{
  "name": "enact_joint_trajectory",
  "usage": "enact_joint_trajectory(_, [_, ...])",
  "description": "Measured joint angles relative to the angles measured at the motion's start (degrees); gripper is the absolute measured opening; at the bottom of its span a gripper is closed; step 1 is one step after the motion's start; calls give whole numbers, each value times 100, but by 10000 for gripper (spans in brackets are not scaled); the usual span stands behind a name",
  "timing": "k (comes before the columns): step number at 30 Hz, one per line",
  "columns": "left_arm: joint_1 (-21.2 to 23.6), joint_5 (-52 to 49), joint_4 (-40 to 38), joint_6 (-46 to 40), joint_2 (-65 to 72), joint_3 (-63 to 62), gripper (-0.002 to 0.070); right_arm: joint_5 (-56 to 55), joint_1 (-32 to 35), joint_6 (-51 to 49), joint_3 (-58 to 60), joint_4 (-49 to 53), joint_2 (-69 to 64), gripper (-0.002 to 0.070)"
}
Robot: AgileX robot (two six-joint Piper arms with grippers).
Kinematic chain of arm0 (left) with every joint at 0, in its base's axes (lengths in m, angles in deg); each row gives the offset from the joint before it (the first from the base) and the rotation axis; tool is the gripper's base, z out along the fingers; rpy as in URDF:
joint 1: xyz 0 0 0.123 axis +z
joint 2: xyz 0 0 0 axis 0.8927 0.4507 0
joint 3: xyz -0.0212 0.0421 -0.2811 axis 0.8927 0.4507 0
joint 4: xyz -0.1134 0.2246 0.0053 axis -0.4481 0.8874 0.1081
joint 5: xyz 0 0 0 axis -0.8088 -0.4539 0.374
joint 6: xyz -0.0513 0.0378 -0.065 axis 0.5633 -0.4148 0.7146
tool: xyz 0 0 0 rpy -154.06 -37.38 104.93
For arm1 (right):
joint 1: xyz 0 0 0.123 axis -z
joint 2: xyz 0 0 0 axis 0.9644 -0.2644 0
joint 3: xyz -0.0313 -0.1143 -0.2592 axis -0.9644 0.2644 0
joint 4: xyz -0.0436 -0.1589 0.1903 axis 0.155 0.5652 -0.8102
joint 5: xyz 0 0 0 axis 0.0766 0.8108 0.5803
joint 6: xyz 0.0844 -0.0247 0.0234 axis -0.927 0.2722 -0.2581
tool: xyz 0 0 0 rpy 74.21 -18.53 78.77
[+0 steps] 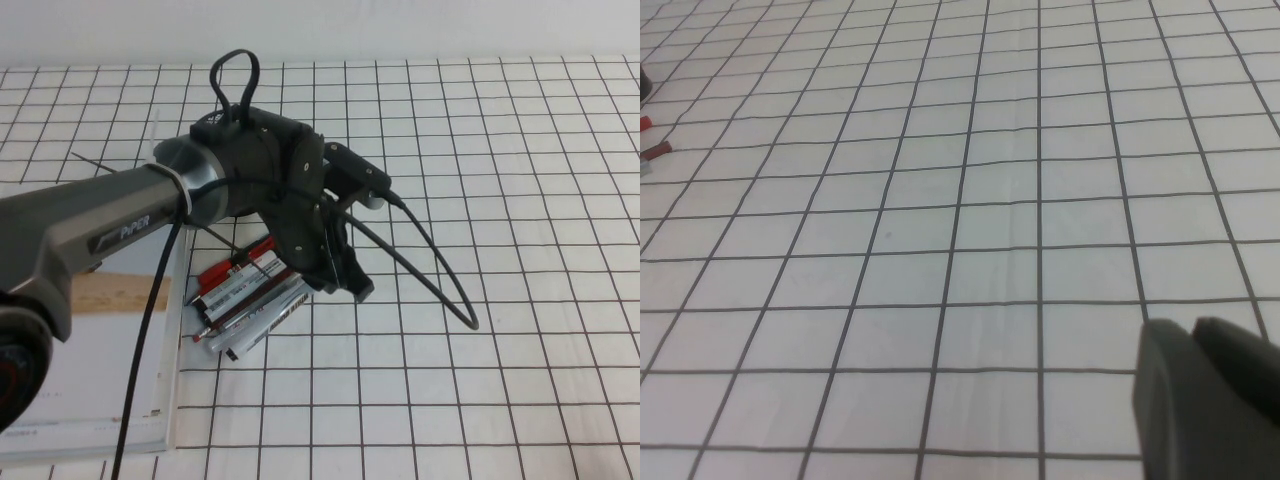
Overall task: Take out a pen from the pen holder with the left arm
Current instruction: 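Take a marker out of the pen holder and lay it on the table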
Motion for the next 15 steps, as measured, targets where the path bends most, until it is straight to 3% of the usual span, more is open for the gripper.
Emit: enact_joint_trajectory(15, [45,115,289,-22,369,13,96,0,0,0,0,0,0,-15])
